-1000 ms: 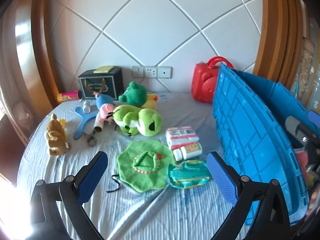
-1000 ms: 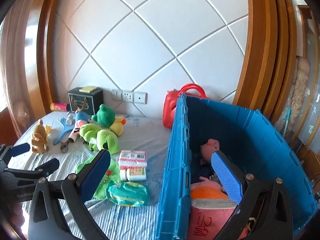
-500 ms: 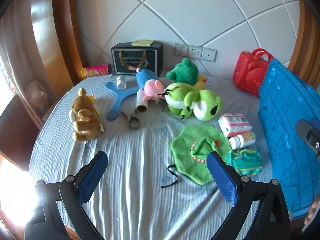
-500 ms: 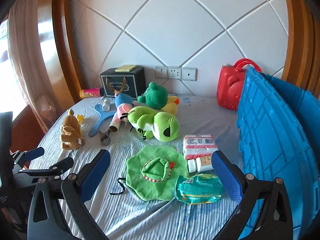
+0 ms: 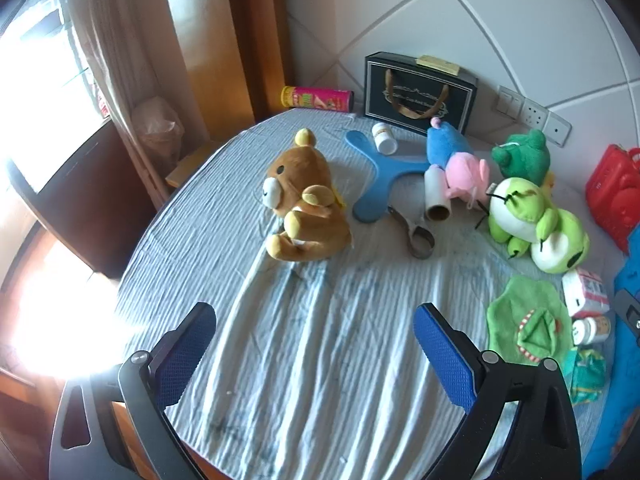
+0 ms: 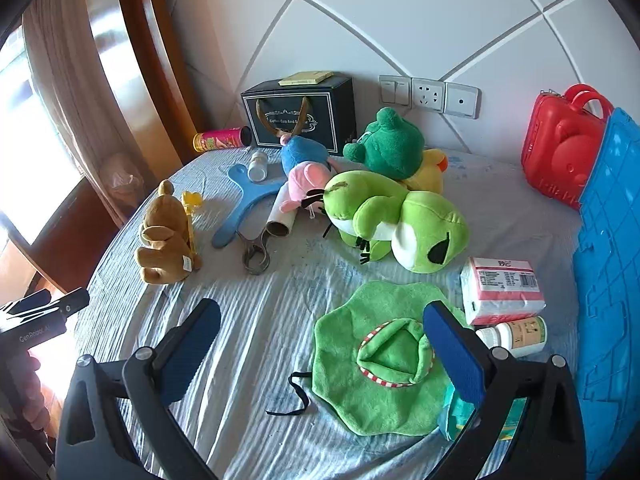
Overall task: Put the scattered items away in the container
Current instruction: 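Move both open tools back toward the brown teddy bear and scissors, then grasp the brown teddy bear with the left tool while the right tool grasps the metal scissors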
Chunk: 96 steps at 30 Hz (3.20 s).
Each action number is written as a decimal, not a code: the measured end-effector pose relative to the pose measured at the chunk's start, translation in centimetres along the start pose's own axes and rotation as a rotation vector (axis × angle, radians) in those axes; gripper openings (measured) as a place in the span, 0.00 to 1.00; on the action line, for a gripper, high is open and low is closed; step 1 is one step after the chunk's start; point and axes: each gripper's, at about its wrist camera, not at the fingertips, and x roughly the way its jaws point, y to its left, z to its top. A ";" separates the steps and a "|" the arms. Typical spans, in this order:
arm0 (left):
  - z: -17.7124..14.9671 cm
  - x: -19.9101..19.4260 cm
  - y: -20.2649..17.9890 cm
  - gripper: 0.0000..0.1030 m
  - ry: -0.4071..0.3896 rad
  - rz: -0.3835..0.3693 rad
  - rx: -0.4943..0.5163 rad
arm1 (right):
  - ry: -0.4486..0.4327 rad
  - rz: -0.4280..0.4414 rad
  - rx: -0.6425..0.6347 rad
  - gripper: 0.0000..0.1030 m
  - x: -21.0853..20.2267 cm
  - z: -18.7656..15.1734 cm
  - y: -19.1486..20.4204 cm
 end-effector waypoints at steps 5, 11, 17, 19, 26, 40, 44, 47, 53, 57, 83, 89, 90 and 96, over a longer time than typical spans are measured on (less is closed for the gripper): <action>2.9 4.0 4.2 0.97 0.026 -0.003 -0.060 | 0.016 -0.008 0.011 1.00 3.3 1.3 2.7; 6.8 9.8 7.0 0.97 0.068 -0.033 -0.025 | 0.073 -0.046 0.081 1.00 8.5 2.2 6.1; 9.2 15.7 6.8 0.80 0.154 -0.076 -0.006 | 0.150 -0.083 0.081 1.00 13.7 2.3 9.1; 9.6 17.4 6.5 0.79 0.178 -0.086 -0.015 | 0.180 -0.079 0.069 1.00 15.5 2.6 9.6; 10.3 22.6 3.6 0.76 0.250 -0.134 0.005 | 0.271 -0.053 0.041 0.80 21.8 3.8 9.8; 11.8 26.7 -3.0 1.00 0.279 -0.239 0.016 | 0.357 -0.036 -0.005 0.79 30.7 5.0 10.2; 11.9 26.8 -3.5 0.98 0.259 -0.244 0.035 | 0.361 -0.040 -0.012 0.64 31.8 5.0 10.2; 11.9 26.6 -3.8 0.94 0.249 -0.242 0.049 | 0.356 -0.051 -0.024 0.58 31.9 5.2 10.3; 11.2 25.5 -4.3 0.80 0.252 -0.280 0.094 | 0.362 -0.033 -0.004 0.51 30.8 4.4 10.0; 11.1 25.6 -4.7 0.89 0.262 -0.261 0.095 | 0.368 -0.014 0.023 0.51 30.1 4.1 9.5; 11.8 27.7 -4.0 0.76 0.301 -0.167 0.211 | 0.337 -0.001 -0.093 0.51 30.5 6.5 11.0; 11.3 27.6 -4.5 0.74 0.283 -0.181 0.227 | 0.341 -0.049 -0.160 0.41 31.3 6.0 11.4; 11.2 27.4 -4.5 0.72 0.277 -0.179 0.231 | 0.338 -0.037 -0.151 0.40 31.2 6.1 11.4; 11.0 25.7 -2.9 0.70 0.250 -0.169 0.213 | 0.308 -0.007 -0.130 0.36 28.7 6.8 11.4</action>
